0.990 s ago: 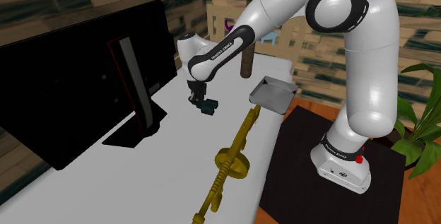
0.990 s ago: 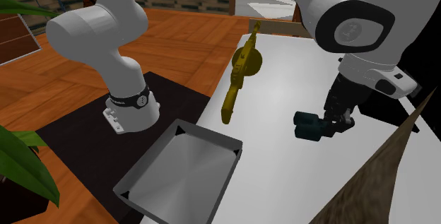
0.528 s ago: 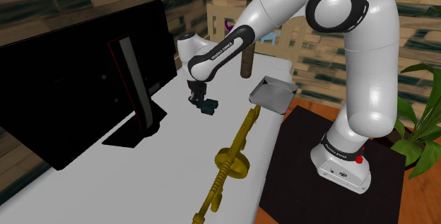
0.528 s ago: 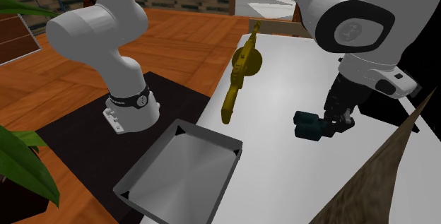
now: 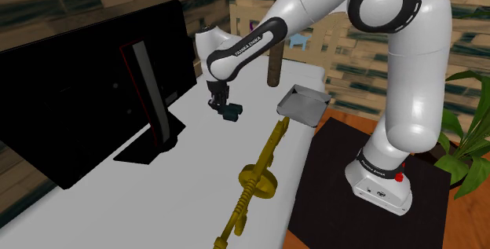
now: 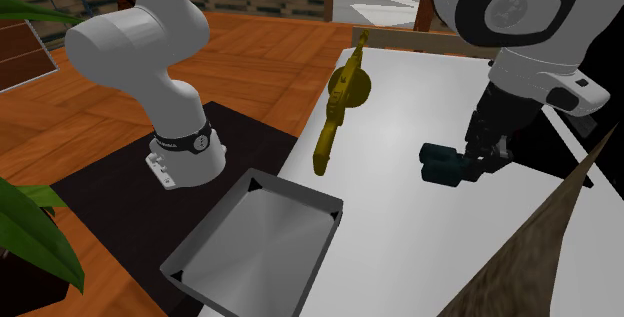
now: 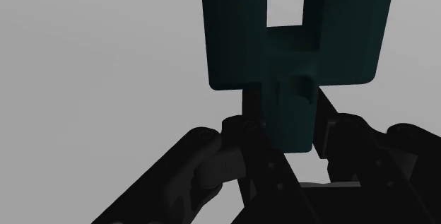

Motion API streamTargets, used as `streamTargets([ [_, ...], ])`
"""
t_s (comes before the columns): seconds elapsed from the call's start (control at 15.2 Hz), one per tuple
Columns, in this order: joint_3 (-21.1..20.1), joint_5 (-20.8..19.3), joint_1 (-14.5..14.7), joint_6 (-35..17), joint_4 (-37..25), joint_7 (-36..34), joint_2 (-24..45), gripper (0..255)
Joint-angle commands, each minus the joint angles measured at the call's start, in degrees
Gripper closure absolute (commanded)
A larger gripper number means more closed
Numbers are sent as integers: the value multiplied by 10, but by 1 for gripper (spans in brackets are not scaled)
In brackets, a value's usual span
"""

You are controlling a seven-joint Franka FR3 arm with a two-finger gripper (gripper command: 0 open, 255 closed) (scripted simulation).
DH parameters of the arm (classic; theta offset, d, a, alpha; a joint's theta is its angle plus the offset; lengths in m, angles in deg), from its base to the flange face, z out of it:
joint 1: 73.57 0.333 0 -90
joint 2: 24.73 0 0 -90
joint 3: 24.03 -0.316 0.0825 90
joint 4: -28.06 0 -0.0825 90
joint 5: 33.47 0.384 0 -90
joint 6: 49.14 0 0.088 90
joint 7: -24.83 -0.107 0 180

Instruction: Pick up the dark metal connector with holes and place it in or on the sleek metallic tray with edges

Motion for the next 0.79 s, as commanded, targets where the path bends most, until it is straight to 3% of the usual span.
streamTargets([
  [0.0,-1,3,0,13,-5,2,-8,255],
  [0.73,-6,16,-3,85,-39,11,-47,255],
])
